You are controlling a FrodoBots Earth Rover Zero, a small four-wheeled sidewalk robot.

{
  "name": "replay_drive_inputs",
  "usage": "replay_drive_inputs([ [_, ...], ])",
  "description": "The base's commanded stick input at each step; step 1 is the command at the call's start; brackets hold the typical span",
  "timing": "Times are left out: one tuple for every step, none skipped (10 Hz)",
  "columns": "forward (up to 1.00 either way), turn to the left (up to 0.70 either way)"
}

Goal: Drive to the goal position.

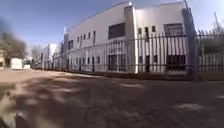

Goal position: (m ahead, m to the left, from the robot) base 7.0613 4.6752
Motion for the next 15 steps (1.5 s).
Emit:
replay_drive_inputs([
  [1.00, 0.27],
  [1.00, 0.27],
  [1.00, 0.27],
  [1.00, 0.27],
  [1.00, 0.27],
  [1.00, 0.27],
  [1.00, 0.27],
  [1.00, 0.27],
  [1.00, 0.27],
  [1.00, 0.27],
  [1.00, 0.27],
  [1.00, 0.27],
  [1.00, 0.27],
  [1.00, 0.27],
  [1.00, 0.27],
])
